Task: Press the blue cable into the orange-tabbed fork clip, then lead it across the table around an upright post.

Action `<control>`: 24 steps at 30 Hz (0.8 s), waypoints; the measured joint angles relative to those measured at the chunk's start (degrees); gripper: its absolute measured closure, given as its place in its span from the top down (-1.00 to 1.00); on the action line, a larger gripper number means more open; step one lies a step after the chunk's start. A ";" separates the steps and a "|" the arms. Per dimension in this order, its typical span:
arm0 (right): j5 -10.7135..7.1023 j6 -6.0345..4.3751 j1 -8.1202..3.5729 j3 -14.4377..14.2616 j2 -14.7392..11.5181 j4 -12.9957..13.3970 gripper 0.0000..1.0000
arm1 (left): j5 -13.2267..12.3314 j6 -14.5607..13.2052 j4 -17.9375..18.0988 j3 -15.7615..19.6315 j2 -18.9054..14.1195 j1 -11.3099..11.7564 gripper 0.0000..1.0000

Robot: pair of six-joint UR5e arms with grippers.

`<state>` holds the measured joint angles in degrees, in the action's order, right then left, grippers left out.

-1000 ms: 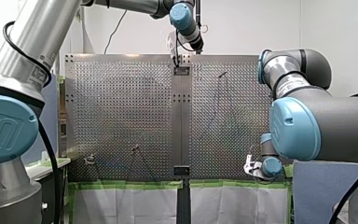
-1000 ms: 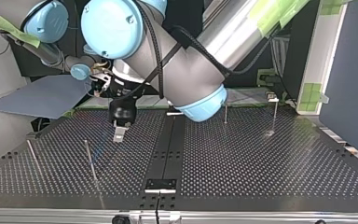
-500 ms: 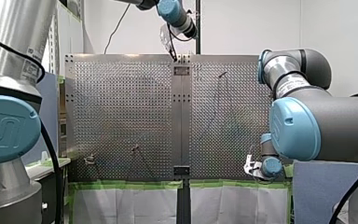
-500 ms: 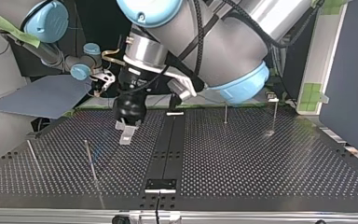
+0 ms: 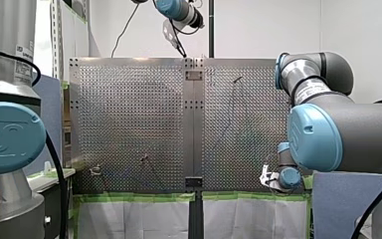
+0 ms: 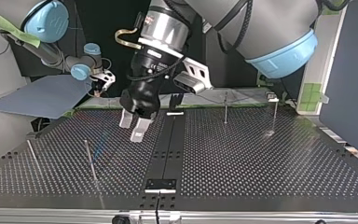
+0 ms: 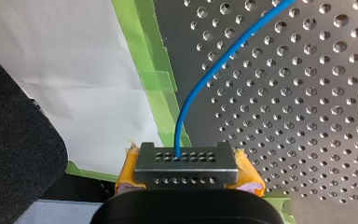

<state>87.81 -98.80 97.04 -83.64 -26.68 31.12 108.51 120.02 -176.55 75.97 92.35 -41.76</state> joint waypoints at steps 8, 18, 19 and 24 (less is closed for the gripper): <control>0.00 0.00 0.04 0.00 -0.08 0.00 -1.00 | -0.11 0.58 4.94 4.93 -1.60 0.63 1.00; 0.00 0.06 0.20 0.02 -0.08 0.00 -1.00 | -1.86 3.22 10.60 10.59 2.60 1.76 1.00; 0.00 0.07 0.20 0.03 -0.08 0.00 -1.00 | -1.89 3.27 11.12 11.10 2.72 1.88 1.00; 0.00 0.15 0.23 0.06 -0.09 0.00 -1.00 | -2.01 3.36 14.17 14.16 2.93 2.46 1.00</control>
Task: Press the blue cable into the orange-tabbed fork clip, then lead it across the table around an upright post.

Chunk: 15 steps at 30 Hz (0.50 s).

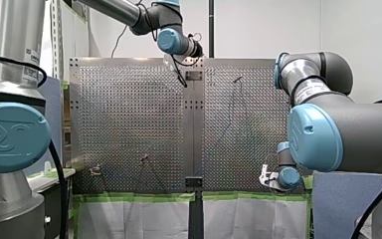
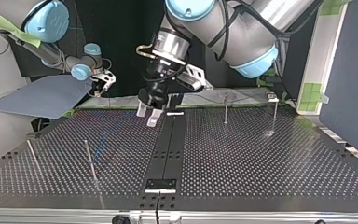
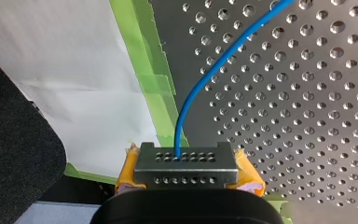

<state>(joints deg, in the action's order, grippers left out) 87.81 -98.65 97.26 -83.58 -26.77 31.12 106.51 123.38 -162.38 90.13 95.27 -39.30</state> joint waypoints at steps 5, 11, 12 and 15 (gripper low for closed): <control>0.00 0.09 0.01 0.01 -0.05 -0.01 -1.00 | -0.30 -0.03 2.83 2.79 0.01 0.27 1.00; 0.00 0.11 0.04 0.02 -0.11 -0.04 -1.00 | -0.41 -0.11 6.40 6.36 0.03 0.67 1.00; 0.00 0.13 0.04 0.02 -0.13 -0.05 -1.00 | -0.43 -0.14 7.12 7.11 0.03 0.76 1.00; 0.00 0.17 0.06 0.03 -0.16 -0.04 -1.00 | -0.46 -0.22 9.02 9.02 0.02 1.00 1.00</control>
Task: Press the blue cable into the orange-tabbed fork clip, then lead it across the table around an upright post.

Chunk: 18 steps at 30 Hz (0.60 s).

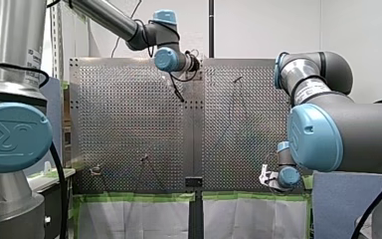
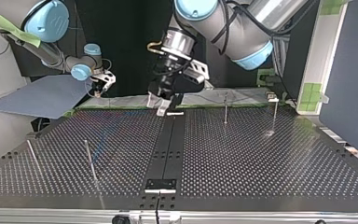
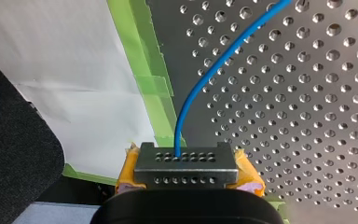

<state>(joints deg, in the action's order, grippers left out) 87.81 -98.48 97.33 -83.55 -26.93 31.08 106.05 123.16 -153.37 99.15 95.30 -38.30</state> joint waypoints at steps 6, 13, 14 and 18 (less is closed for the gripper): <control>0.00 0.03 0.08 0.00 -0.01 0.01 -1.00 | 0.01 -0.22 3.38 3.37 0.00 0.38 1.00; 0.00 0.15 0.10 0.00 -0.02 0.02 -1.00 | 0.50 -0.49 7.30 7.50 0.00 1.20 1.00; 0.00 0.19 0.12 0.01 -0.02 0.02 -1.00 | 0.66 -0.57 7.58 8.07 0.00 1.34 1.00; 0.00 0.24 0.15 0.01 -0.02 -0.02 -1.00 | 1.07 -0.94 7.85 10.50 0.00 1.97 1.00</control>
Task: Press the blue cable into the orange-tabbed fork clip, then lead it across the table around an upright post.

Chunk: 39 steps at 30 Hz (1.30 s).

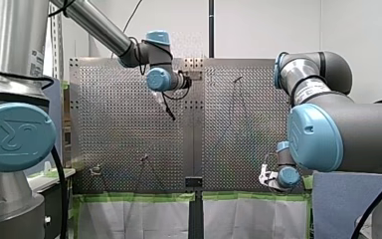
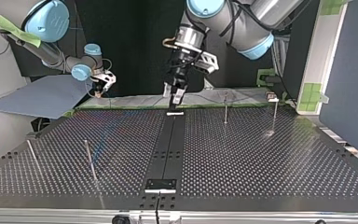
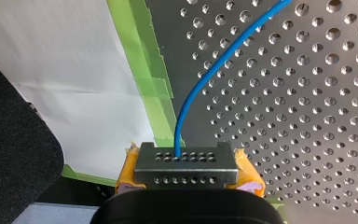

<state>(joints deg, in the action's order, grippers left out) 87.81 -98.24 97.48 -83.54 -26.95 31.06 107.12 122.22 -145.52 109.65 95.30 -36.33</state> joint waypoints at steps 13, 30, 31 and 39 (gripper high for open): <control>0.00 0.17 0.13 0.00 -0.05 -0.28 -1.00 | 1.30 -2.56 -2.07 7.39 0.00 2.18 1.00; 0.00 0.14 0.21 0.00 -0.09 -0.31 -1.00 | -0.38 -4.35 -0.53 17.39 0.00 3.59 1.00; 0.00 0.14 0.23 0.00 -0.09 -0.31 -1.00 | -0.74 -4.40 -0.07 17.93 0.00 3.67 1.00; 0.00 0.14 0.29 -0.01 -0.09 -0.31 -1.00 | -4.66 -4.58 4.49 18.93 0.00 3.90 1.00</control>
<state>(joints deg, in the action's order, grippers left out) 87.81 -98.10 97.77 -83.55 -27.04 30.76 102.46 117.64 -141.03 128.58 95.30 -32.43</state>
